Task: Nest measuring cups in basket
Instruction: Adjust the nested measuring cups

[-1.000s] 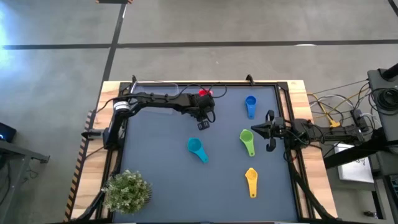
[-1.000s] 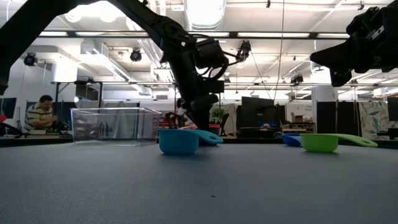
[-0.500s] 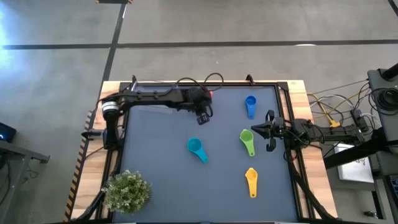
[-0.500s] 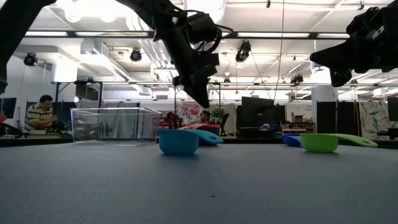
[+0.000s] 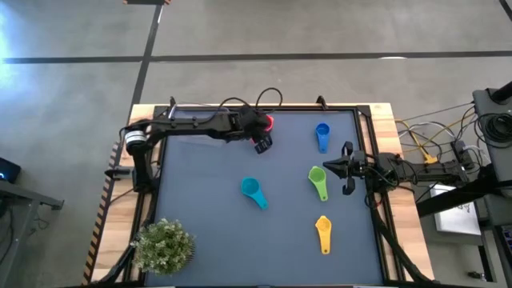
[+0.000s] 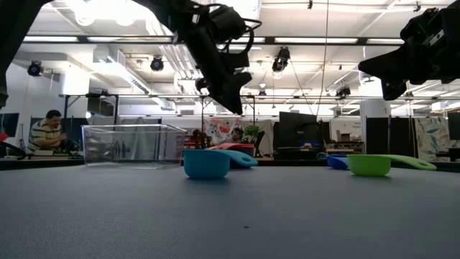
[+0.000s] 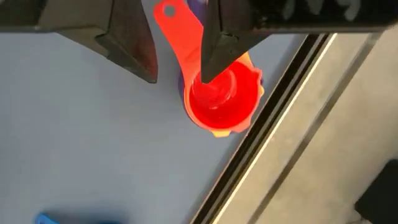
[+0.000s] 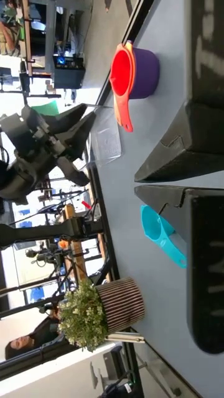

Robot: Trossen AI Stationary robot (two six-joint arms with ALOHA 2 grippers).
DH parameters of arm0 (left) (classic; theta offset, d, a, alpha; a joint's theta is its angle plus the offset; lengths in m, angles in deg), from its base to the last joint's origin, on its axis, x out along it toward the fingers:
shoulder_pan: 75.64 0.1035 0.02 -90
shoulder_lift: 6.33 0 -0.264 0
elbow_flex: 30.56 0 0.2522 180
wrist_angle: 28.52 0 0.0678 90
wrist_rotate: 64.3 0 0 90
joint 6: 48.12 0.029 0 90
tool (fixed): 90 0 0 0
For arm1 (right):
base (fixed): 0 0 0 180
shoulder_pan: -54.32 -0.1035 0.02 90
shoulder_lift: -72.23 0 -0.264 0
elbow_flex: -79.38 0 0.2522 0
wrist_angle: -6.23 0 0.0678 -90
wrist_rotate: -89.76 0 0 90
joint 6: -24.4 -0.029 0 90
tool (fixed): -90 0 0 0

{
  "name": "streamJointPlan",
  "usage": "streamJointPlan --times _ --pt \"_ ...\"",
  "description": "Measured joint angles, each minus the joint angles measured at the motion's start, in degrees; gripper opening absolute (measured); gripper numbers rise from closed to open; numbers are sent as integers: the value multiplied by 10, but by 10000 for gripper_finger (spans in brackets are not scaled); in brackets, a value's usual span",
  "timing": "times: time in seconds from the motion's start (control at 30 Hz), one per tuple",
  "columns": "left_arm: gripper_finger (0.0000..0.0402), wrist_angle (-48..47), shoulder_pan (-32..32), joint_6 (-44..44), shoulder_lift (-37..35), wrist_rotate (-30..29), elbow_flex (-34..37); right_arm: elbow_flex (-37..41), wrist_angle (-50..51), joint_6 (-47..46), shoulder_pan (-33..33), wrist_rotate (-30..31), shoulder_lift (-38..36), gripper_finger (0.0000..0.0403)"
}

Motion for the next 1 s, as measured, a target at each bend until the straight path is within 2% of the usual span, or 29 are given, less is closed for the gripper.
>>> streamJointPlan --times 0.23,0.33,0.47,0.57,0.73,0.87,1.0 --pt "118 172 12 -25 -58 47 146 0 0 0 0 0 0 9" --pt "118 207 20 -46 -87 41 192 0 0 0 0 0 0 9" --pt "130 215 27 -71 -111 43 214 0 0 0 0 0 0 9" --pt "159 214 30 -76 -115 49 214 0 0 0 0 0 0 9" --pt "236 210 30 -78 -114 51 209 0 0 0 0 0 0 9" --pt "298 175 33 -98 -100 43 186 0 0 0 0 0 0 9" --pt "339 139 34 -106 -70 41 150 0 0 0 0 0 0 9"
